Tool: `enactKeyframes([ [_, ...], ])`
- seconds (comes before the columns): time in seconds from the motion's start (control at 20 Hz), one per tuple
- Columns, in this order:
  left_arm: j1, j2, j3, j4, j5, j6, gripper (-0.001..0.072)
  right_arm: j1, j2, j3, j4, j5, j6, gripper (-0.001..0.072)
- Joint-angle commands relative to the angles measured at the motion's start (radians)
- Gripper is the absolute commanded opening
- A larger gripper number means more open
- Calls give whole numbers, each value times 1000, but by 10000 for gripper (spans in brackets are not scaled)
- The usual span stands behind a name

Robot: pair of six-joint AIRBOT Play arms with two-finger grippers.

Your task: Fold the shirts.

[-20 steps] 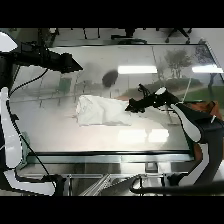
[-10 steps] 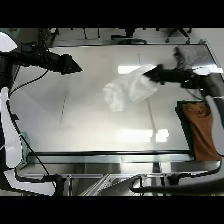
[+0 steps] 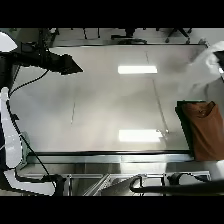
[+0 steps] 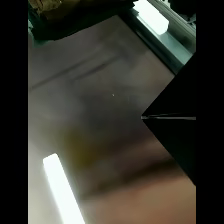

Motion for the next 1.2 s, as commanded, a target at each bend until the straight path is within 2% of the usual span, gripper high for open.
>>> enactKeyframes([
  [0.0, 1, -1, 0, 0, -58, -33, 14, -152, 96, 0, -217, 138, 217, 17],
  [0.2, 1, -1, 0, 1, -45, -33, 14, -261, 204, 0, -500, 286, 357, 16],
  [0.35, 1, -3, 0, -1, -57, -34, 14, -333, 290, -1, -645, 383, 412, 16],
  [0.7, -2, -3, 0, 0, -58, -34, 14, -352, 365, -31, -1011, 603, 444, 17],
  [0.9, -4, -3, 0, 0, -59, -33, 14, -352, 398, -193, -1041, 620, 456, 17],
  [1.1, -4, -3, 0, 1, -58, -33, 14, -352, 400, -354, -1096, 607, 399, 18],
  [1.15, -3, -3, 0, 1, -58, -33, 14, -352, 391, -367, -1102, 603, 364, 60],
])
